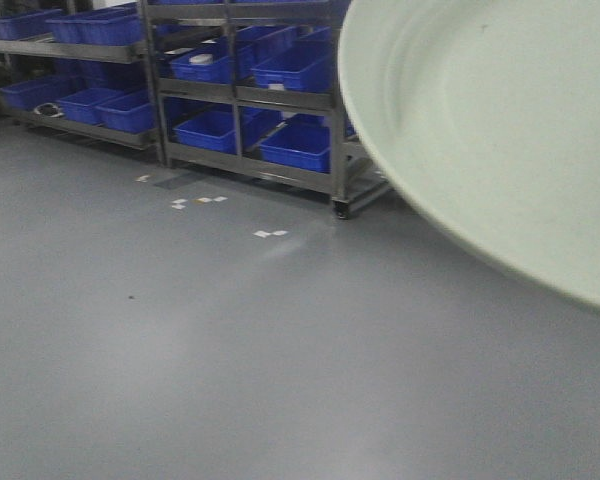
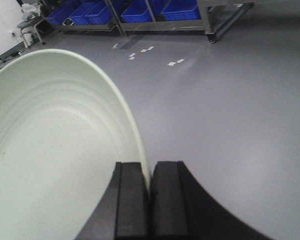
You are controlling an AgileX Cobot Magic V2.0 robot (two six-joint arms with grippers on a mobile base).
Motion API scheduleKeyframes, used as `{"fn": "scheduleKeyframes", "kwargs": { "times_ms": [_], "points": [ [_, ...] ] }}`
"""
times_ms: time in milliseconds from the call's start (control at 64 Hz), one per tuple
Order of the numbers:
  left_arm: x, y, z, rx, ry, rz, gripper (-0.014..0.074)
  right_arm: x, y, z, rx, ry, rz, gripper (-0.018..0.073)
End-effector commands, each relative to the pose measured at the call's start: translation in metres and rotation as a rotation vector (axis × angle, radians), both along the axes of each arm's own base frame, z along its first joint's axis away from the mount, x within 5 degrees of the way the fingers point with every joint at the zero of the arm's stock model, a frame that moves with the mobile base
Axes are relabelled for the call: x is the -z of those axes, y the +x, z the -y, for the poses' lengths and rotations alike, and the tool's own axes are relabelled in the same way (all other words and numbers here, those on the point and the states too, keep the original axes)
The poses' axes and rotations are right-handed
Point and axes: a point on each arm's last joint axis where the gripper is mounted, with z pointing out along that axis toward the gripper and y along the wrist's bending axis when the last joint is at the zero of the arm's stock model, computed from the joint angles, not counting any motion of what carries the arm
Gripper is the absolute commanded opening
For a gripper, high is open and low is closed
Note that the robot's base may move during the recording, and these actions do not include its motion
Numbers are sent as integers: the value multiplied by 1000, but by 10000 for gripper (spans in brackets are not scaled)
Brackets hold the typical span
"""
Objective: Place green plate on second shelf with right arm
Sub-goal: 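Drive across the floor carrying the plate in the right gripper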
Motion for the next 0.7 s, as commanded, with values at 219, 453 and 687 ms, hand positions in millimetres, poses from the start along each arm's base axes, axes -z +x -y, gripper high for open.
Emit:
{"fn": "scheduleKeyframes", "kwargs": {
  "times_ms": [219, 453, 687],
  "points": [
    [5, 0, 0, 3, -22, 64, 130, -19, 2, 1, 24, 43, 122, 56],
    [5, 0, 0, 3, -22, 64, 130, -19, 2, 1, 24, 43, 122, 56],
    [5, 0, 0, 3, -22, 64, 130, -19, 2, 1, 24, 43, 122, 56]
  ]
}}
